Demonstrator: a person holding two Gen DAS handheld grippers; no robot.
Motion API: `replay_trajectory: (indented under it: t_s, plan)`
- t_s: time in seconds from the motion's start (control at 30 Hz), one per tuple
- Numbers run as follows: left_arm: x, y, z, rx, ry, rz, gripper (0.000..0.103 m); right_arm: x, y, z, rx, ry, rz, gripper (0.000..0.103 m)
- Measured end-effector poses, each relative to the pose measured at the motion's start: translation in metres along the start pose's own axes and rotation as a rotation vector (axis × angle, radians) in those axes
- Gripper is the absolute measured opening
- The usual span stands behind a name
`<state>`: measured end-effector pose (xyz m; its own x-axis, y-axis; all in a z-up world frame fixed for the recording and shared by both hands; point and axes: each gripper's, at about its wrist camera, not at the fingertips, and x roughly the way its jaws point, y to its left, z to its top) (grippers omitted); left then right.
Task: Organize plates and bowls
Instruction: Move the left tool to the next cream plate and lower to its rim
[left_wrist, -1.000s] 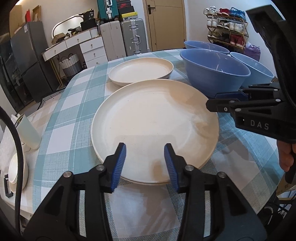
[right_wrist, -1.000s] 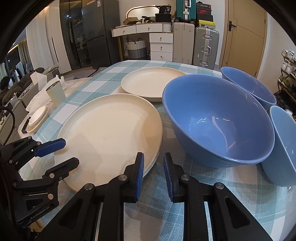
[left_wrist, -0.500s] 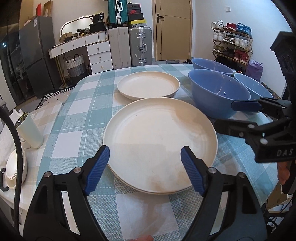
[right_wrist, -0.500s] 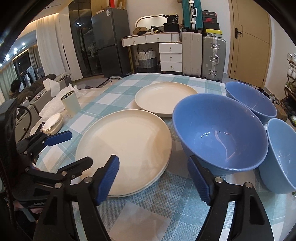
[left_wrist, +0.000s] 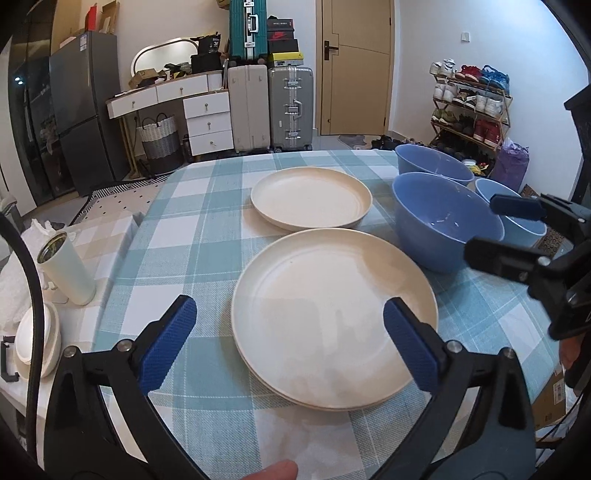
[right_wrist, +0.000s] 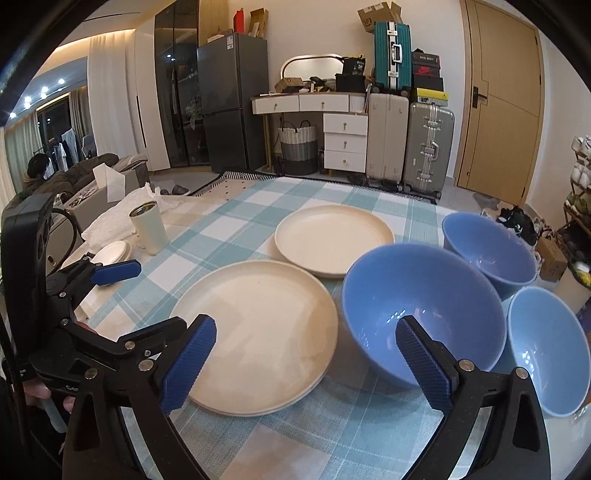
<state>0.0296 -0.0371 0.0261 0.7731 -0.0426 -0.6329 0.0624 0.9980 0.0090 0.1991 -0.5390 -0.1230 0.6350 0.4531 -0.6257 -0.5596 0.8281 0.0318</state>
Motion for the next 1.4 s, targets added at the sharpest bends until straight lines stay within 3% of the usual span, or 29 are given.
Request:
replay_trajectory:
  t_s: [0.33,0.57,1.4]
  plan:
    - [0.003,0.014,0.033,-0.03,-0.02,0.061,0.101,-0.004,-0.031,0.031,0.029,-0.021,-0.008,0.101]
    - [0.015,0.019,0.057,-0.076,-0.013,0.05,0.101,0.003,-0.044,0.052,0.01,-0.011,-0.009,0.102]
    - [0.082,0.019,0.109,-0.077,0.036,0.052,0.101,0.054,-0.065,0.122,-0.022,0.027,0.002,0.102]
